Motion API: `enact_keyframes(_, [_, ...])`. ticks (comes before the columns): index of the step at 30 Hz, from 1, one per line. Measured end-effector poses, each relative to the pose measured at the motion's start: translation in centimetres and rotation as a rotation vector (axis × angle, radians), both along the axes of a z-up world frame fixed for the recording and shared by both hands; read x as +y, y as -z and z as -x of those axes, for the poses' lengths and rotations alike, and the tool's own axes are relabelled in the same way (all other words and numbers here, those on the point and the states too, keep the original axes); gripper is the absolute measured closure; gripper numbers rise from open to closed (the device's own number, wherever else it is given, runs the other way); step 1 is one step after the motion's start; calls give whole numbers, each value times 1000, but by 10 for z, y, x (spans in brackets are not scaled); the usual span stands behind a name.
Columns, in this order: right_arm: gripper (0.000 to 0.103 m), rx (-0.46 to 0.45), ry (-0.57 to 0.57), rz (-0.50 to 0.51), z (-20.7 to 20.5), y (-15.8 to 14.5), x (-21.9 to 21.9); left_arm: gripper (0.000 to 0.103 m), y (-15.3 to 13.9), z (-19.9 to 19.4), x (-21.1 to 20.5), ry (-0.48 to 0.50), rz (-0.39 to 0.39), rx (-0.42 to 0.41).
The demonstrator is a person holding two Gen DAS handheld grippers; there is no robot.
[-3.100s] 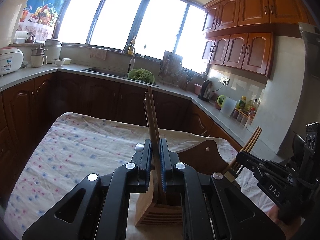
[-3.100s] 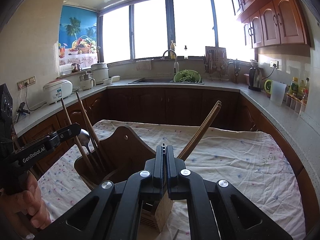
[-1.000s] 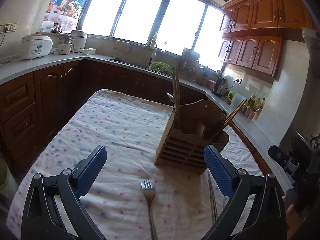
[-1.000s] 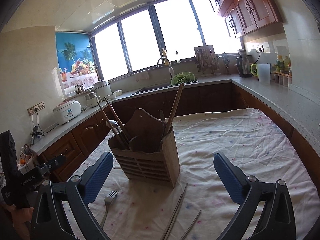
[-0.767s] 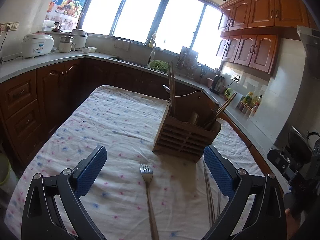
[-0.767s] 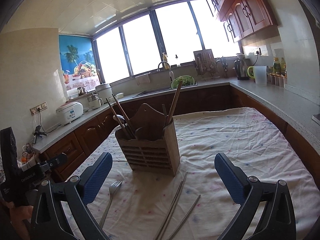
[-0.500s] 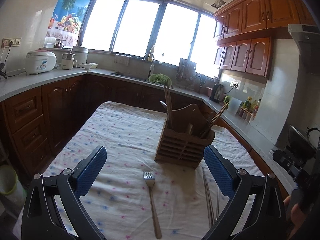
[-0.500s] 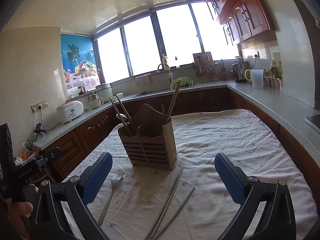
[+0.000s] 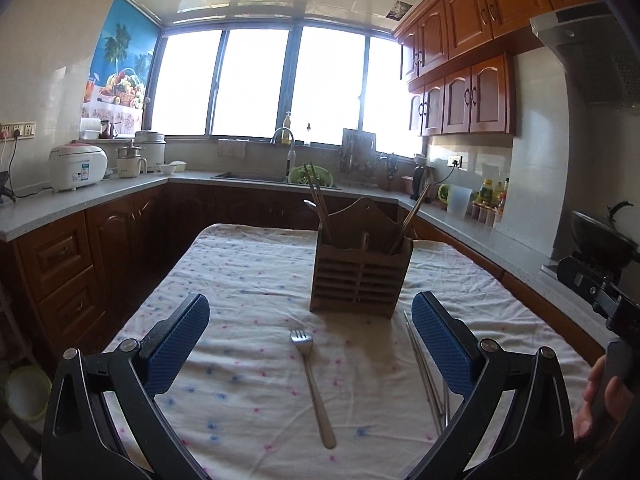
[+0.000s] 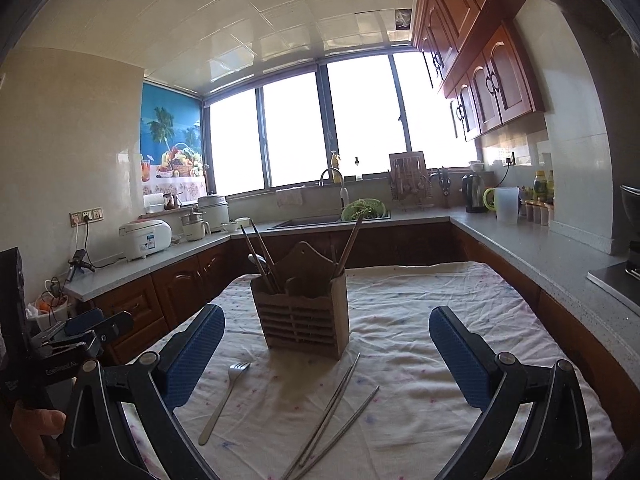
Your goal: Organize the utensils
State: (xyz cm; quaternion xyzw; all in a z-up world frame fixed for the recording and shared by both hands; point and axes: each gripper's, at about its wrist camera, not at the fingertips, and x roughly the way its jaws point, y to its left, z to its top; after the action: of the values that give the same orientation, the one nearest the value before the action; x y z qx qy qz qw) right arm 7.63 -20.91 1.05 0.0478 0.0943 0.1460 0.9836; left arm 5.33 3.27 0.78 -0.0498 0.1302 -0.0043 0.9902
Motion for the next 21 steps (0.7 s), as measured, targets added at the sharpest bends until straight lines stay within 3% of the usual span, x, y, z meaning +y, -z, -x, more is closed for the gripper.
enact_keyframes(5, [0,46,27,-18,5,38,-6,0,23,6,-4,-31,-44,12])
enact_keyframes(10, [0,63,29,-2,11,58,-10,0,35,8,-5,-42,-58,29])
enact_keyframes(21, [0,77,18,36,22,67,-8,0,50,7,-14,-47,-85,76])
